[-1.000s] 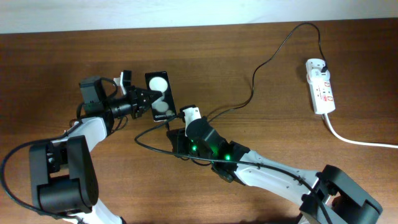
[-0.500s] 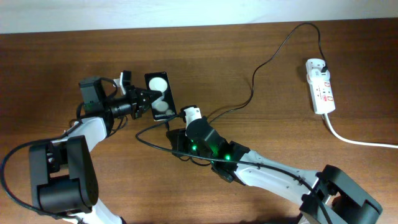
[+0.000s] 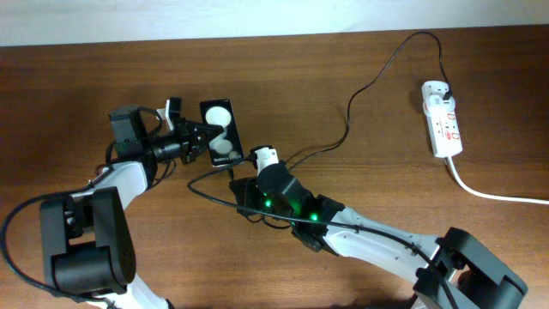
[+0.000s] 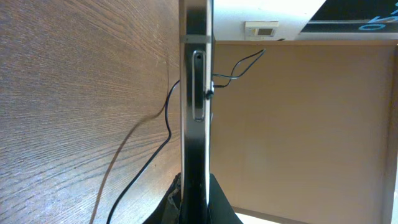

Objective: Plug charger to phone and switch on socket
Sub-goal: 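Align and push the USB-C plug into the phone's bottom port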

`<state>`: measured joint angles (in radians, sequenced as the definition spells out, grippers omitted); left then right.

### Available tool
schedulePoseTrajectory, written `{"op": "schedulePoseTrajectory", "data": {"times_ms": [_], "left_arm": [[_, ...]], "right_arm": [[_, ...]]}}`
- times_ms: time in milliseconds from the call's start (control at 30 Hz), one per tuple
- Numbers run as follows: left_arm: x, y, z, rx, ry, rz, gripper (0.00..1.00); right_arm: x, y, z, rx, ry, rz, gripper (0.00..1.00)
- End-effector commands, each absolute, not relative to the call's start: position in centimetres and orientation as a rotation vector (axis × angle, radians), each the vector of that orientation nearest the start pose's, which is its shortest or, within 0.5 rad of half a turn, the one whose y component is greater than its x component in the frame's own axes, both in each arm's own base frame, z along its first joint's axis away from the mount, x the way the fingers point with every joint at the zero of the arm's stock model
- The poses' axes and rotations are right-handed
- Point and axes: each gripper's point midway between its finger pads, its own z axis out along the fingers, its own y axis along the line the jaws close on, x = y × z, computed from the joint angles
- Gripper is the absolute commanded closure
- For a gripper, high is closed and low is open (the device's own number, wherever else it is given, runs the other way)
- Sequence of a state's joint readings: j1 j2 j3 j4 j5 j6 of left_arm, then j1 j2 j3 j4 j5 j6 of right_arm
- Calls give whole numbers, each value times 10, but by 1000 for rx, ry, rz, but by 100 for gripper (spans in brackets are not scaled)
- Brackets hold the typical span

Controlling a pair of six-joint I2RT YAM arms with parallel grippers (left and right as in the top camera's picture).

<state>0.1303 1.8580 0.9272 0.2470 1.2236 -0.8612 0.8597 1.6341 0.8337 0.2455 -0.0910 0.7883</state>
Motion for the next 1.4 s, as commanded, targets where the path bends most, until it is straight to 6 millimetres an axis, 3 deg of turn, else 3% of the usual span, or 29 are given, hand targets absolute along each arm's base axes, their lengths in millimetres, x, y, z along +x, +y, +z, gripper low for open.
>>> {"op": "schedulePoseTrajectory", "data": {"times_ms": [0, 1033, 1367], "left_arm": [[407, -111, 127, -371, 2207, -1789, 100], [409, -110, 127, -369, 2204, -1780, 100], [409, -110, 127, -369, 2204, -1779, 100]], "right_arm": [[292, 354, 111, -104, 2316, 995, 96], [284, 360, 112, -129, 2338, 1060, 96], [291, 356, 113, -126, 2312, 1019, 96]]}}
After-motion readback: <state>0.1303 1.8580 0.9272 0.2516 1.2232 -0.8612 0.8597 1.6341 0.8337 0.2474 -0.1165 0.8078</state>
